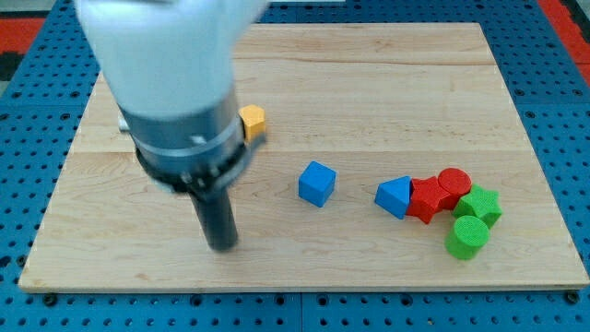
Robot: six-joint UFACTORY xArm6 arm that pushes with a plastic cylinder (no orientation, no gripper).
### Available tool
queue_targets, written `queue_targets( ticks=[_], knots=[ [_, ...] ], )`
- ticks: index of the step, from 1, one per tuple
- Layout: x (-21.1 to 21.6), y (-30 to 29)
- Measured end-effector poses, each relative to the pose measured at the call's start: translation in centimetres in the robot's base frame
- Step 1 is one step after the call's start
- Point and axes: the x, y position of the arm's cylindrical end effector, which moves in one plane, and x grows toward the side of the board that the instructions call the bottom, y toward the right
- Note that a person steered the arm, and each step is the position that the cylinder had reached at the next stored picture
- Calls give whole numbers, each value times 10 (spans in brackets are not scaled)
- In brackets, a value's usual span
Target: Move the yellow heart towards the top left to the blue cube
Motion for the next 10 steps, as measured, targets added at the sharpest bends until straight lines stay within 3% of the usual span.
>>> queue_targets(
  ticks=[1, 2, 3, 4, 5, 6, 7, 8, 9, 10],
  knots=[
    [-55, 40],
    [-57, 143],
    [-35, 146],
    [-5, 103],
    [20, 15],
    [-12, -64],
    [-70, -68],
    [-76, 0],
    [-54, 87],
    [-38, 9]
  ],
)
